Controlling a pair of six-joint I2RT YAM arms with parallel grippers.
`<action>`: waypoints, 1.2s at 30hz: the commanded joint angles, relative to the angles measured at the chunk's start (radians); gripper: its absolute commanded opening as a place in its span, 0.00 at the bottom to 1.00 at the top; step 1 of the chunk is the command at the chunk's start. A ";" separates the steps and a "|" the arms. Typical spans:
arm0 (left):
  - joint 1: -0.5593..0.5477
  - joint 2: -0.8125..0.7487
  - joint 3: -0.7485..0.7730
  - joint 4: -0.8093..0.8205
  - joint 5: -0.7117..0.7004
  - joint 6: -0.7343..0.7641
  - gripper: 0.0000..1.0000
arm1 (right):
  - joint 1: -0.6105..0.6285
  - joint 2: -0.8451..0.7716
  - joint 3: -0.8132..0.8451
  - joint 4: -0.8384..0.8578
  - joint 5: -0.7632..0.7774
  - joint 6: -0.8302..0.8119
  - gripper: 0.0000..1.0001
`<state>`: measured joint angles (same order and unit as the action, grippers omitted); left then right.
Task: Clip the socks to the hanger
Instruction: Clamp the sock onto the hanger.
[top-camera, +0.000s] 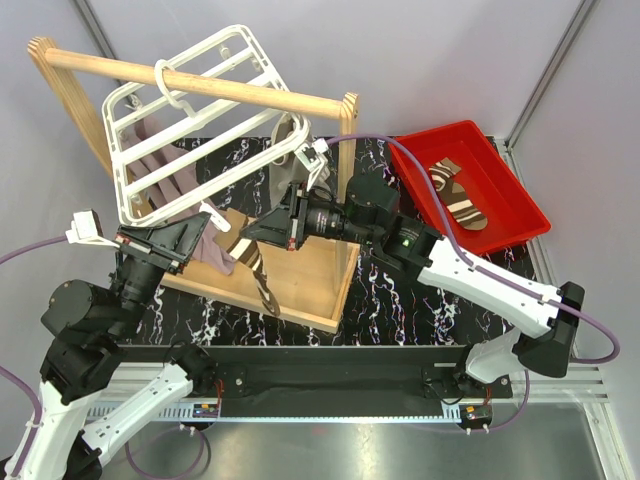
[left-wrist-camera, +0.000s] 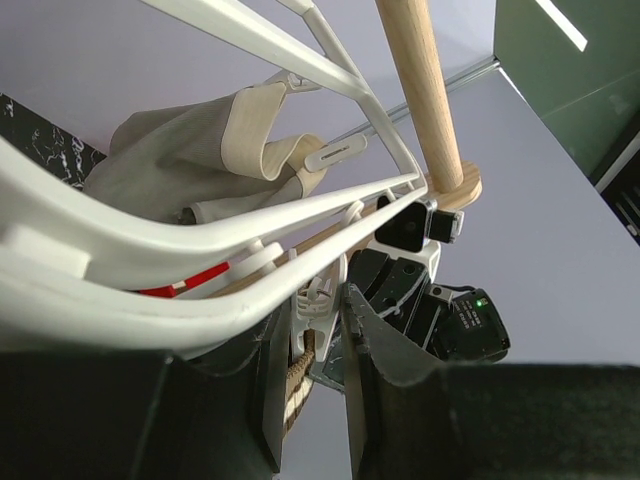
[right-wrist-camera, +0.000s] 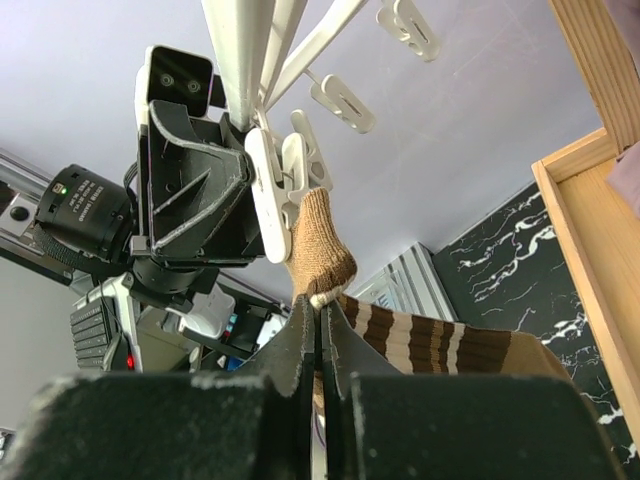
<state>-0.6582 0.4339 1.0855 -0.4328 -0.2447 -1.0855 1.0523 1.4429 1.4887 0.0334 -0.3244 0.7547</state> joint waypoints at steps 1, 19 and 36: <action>-0.001 0.017 -0.009 0.020 0.065 -0.001 0.00 | -0.011 0.034 0.056 0.042 -0.042 0.029 0.00; 0.000 -0.023 -0.038 -0.020 0.050 -0.013 0.52 | -0.012 0.042 0.059 0.059 -0.013 0.023 0.00; -0.001 -0.239 -0.069 -0.076 0.253 0.229 0.60 | -0.011 -0.004 0.065 -0.165 0.183 -0.193 0.00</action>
<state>-0.6559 0.2329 0.9508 -0.4412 -0.0463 -0.9817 1.0462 1.4738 1.5307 -0.0517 -0.2184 0.6487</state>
